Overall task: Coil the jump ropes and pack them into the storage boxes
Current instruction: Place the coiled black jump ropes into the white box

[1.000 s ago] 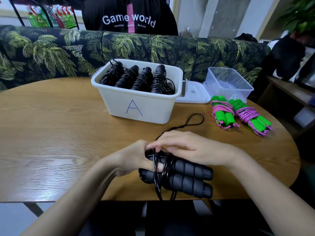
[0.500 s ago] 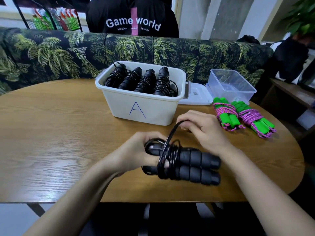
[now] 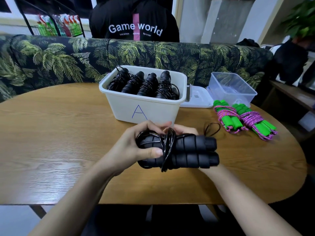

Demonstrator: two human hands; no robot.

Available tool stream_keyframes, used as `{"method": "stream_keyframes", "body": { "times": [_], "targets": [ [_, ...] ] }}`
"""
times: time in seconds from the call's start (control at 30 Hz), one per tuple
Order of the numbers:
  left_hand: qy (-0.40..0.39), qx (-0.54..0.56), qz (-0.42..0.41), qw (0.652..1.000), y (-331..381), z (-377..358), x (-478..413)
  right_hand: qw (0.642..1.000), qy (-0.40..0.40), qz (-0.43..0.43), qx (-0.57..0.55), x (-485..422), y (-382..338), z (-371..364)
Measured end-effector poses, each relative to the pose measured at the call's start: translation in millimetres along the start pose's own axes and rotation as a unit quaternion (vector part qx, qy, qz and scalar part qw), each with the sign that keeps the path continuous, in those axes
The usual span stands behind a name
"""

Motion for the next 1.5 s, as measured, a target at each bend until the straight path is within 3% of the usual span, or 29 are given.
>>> {"method": "stream_keyframes", "body": {
  "times": [0.1, 0.2, 0.3, 0.33, 0.43, 0.6, 0.73, 0.83, 0.93, 1.07, 1.17, 1.23, 1.3, 1.4, 1.5],
  "targets": [
    [0.054, 0.015, -0.003, 0.998, 1.6, 4.0, -1.6, 0.981, 0.015, 0.126, 0.148, 12.9, -1.0, -22.2],
    [0.17, 0.009, 0.007, 0.985, 2.4, 25.7, -4.4, 0.959, -0.009, 0.15, 0.239, 26.5, -6.0, -36.8],
    [0.278, -0.021, 0.019, 0.96, -1.3, 55.8, -2.3, 0.845, 0.015, 0.248, 0.474, 41.8, -21.8, -47.6],
    [0.303, -0.035, 0.024, 0.952, -4.0, 65.0, -0.2, 0.825, 0.019, 0.248, 0.508, 45.5, -21.0, -47.0],
    [0.342, -0.076, 0.044, 0.935, -15.9, 91.6, 5.9, 0.814, 0.014, 0.246, 0.526, 54.2, -19.8, -39.4],
    [0.296, -0.208, 0.041, 0.931, -30.4, 117.6, 7.2, 0.844, -0.014, 0.276, 0.459, 41.6, -48.7, 8.1],
    [0.121, -0.288, 0.001, 0.95, -31.2, 84.8, -5.7, 0.867, -0.094, 0.336, 0.356, 15.7, -89.0, 16.8],
    [-0.022, -0.216, -0.014, 0.976, -24.6, 47.5, -10.3, 0.912, -0.127, 0.297, 0.253, -12.0, -108.2, 17.2],
    [-0.066, -0.095, -0.016, 0.993, -14.3, 35.8, -9.3, 0.96, -0.113, 0.218, 0.136, -26.1, -96.1, 18.3],
    [-0.011, 0.048, -0.023, 0.998, -17.4, 41.0, -8.0, 0.989, -0.026, 0.137, 0.058, -20.0, -47.4, 7.8],
    [0.083, 0.16, 0.013, 0.984, -38.2, 46.2, -9.3, 0.983, 0.069, 0.156, 0.07, 6.7, -30.0, -4.4],
    [0.141, 0.222, 0.052, 0.963, -52.4, 44.6, -8.4, 0.983, 0.08, 0.155, 0.063, 22.1, -25.9, -15.5],
    [0.181, 0.259, 0.081, 0.945, -61.4, 40.5, -7.8, 0.989, 0.091, 0.117, 0.008, 30.7, -20.0, -20.9],
    [0.23, 0.292, 0.09, 0.924, -63.3, 42.6, -6.3, 0.977, 0.14, 0.001, -0.163, 39.5, -3.8, -20.8],
    [0.273, 0.28, 0.1, 0.915, -62.3, 51.6, -2.0, 0.956, 0.188, -0.012, -0.227, 48.9, 0.1, -11.6]
  ]
}}
Point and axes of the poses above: each hand's wrist, its own x-axis away from the middle knuckle, its own z-axis out of the back of the hand, y = z × x, the point moved 7 cm from there along -x, towards the middle knuckle, and after that the axes turned 8 degrees about -x, right-handed, at the moved point
